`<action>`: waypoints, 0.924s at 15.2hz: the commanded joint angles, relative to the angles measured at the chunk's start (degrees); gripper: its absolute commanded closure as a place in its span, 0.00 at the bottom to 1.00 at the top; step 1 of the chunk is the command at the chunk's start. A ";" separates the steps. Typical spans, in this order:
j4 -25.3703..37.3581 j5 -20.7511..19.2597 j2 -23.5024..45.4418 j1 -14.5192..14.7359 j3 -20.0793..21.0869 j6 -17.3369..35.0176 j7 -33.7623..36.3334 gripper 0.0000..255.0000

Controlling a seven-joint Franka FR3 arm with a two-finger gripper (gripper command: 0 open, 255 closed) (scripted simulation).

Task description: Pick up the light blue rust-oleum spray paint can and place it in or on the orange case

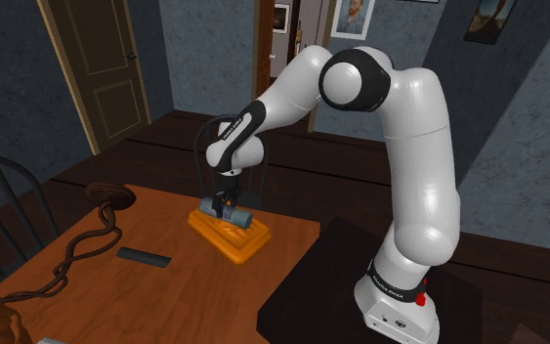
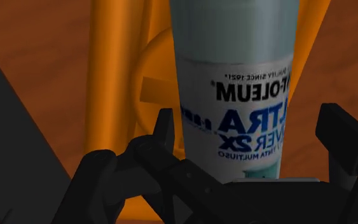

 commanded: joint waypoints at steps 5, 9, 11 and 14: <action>0.42 -1.04 -4.15 -0.26 -0.74 -4.61 0.68 0.00; 0.64 -1.32 -5.16 -0.35 -0.91 -5.86 0.86 0.00; 0.64 -1.32 -5.16 -0.35 -0.91 -5.86 0.86 0.00; 0.64 -1.32 -5.16 -0.35 -0.91 -5.86 0.86 0.00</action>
